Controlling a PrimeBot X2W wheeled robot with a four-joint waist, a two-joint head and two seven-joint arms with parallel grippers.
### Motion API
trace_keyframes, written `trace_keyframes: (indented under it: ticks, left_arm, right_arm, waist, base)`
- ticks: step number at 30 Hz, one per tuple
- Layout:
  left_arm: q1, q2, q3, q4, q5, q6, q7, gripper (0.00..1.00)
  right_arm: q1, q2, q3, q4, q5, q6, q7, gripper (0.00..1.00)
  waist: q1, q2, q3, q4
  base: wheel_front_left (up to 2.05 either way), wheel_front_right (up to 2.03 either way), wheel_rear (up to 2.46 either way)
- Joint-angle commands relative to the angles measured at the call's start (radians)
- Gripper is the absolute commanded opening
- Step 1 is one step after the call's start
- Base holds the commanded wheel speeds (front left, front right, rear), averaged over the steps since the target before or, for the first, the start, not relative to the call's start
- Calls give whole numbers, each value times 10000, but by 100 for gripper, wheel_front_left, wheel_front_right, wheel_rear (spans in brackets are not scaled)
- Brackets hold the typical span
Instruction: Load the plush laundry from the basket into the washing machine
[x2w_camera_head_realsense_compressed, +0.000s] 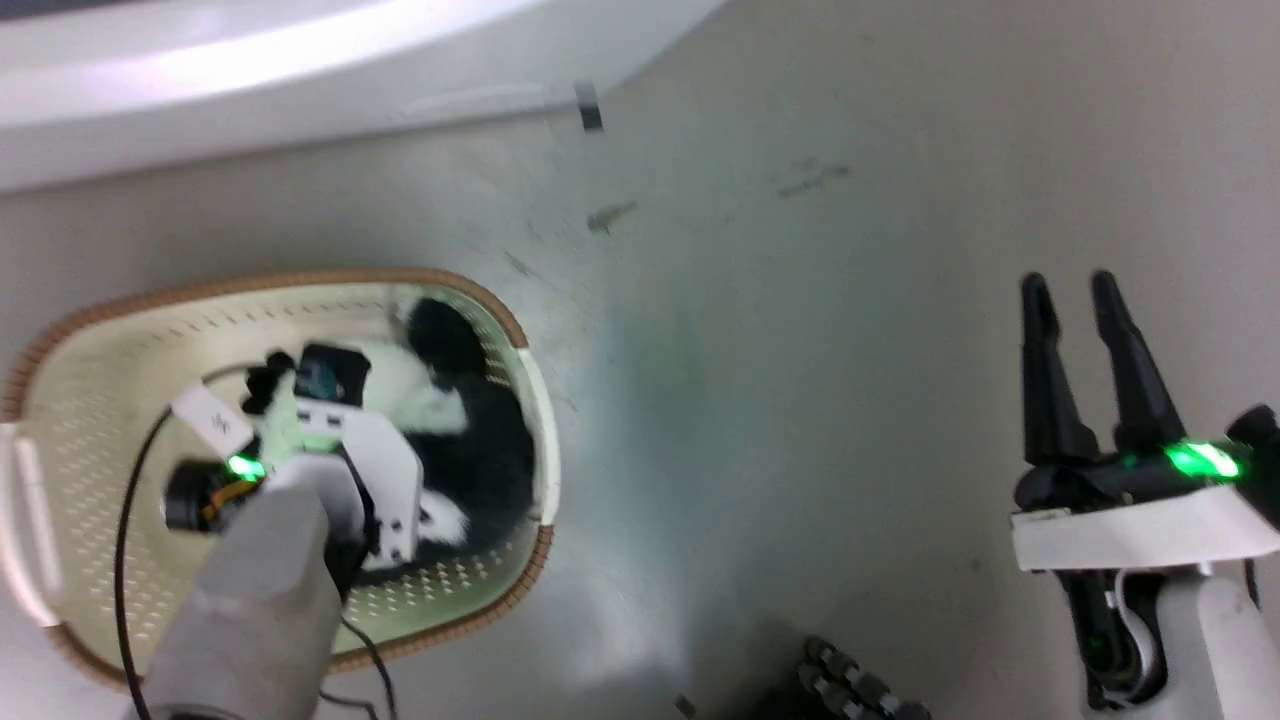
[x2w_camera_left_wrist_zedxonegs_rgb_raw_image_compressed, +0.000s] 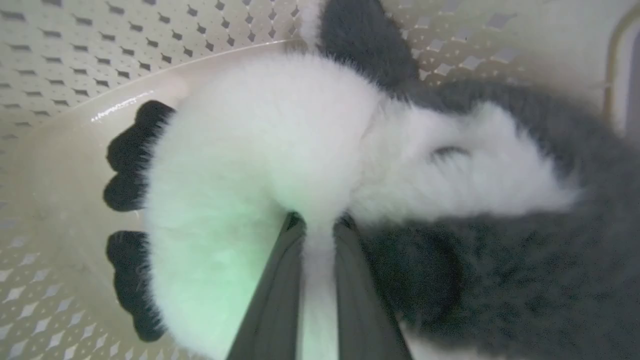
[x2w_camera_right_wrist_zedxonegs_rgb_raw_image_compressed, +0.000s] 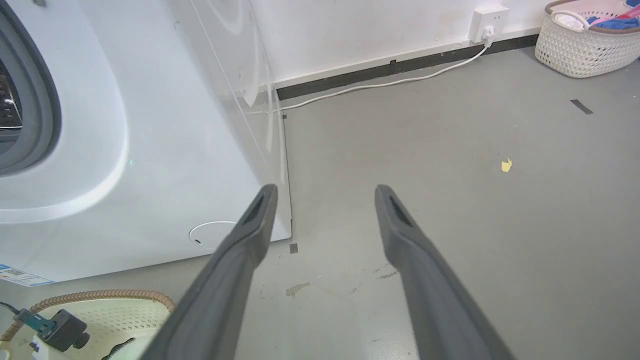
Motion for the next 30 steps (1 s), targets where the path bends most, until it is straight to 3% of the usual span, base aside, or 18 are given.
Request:
trace_keyframes:
  ticks: [1, 10, 12, 14, 15, 22, 30]
  left_arm:
    - [225, -94, 23, 412, -260, -116, -337, 0]
    - [1363, -831, 1, 235, -687, -570, -2372, 0]
    - [1935, -1030, -181, -86, -758, -676, -2958, 0]
    - [2232, -1091, -229, -380, -817, -698, -3097, 0]
    - [2697, -1153, -284, -1044, -879, -716, -3179, 0]
    - [4391, -945, 128, -3938, -787, -694, -3193, 0]
    - [6026, -971, 1132, -7644, -289, -303, -3194, 0]
  right_arm:
    - [203, 20, -194, 58, -93, -7, -112, 100]
    - [1277, 20, -980, 33, -960, -7, -120, 100]
    - [1682, 20, -1153, -43, -1242, -7, -120, 100]
    - [1888, 20, -1177, -77, -1342, -7, -120, 100]
    - [2193, 20, -1156, -122, -1487, -7, -120, 100]
    - [2685, 20, -1138, -153, -1685, -7, -120, 100]
    - [3020, 20, -1281, -306, -1778, -7, -120, 100]
  waist:
    - [-1, -1, -912, 503]
    - [-1, -1, -3468, 1577]
    - [-1, -1, -4640, 2096]
    - [-1, -1, -5096, 2333]
    - [-1, -1, -5658, 2682]
    - [-1, -1, -6559, 3138]
    - [-1, -1, -6741, 3239]
  base:
    - [0, 0, 0]
    - [0, 0, 0]
    - [0, 0, 0]
    - [0, 0, 0]
    - [0, 0, 0]
    - [0, 0, 0]
    - [0, 0, 0]
